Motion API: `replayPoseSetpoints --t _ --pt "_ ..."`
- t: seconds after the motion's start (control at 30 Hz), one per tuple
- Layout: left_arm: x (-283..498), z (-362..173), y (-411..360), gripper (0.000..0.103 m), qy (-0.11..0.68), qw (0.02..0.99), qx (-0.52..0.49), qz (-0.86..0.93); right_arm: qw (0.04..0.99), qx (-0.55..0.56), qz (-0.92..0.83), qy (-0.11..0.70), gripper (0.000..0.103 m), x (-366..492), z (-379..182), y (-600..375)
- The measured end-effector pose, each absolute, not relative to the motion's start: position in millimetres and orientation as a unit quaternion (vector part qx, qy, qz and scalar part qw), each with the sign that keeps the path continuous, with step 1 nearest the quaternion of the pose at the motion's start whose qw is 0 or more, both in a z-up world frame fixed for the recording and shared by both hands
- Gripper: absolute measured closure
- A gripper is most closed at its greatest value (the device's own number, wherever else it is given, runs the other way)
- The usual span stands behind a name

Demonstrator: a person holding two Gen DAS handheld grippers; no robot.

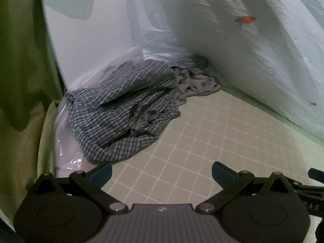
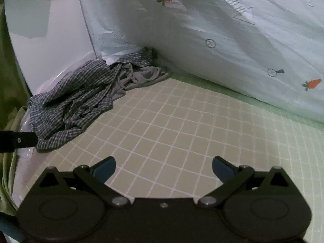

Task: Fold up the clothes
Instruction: 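Grasp the checked shirt with the left gripper while the right gripper grasps it too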

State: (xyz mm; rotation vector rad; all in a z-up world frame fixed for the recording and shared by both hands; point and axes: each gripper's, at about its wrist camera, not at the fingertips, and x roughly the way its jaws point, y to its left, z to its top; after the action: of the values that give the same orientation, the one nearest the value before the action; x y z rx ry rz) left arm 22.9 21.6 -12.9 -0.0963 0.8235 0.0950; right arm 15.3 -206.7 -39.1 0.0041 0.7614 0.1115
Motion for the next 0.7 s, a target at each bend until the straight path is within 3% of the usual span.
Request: replayPoseSetpoints --t 0.5,0.7 --pt "110 -17 129 0.002 0.394 0.908 -0.072 0.123 0.923 -0.021 0.097 0.372 0.001 124 -43 -136" --pt "168 -33 167 0.013 0.399 0.903 -0.082 0.133 0.919 -0.017 0.119 0.375 0.006 189 -54 -94"
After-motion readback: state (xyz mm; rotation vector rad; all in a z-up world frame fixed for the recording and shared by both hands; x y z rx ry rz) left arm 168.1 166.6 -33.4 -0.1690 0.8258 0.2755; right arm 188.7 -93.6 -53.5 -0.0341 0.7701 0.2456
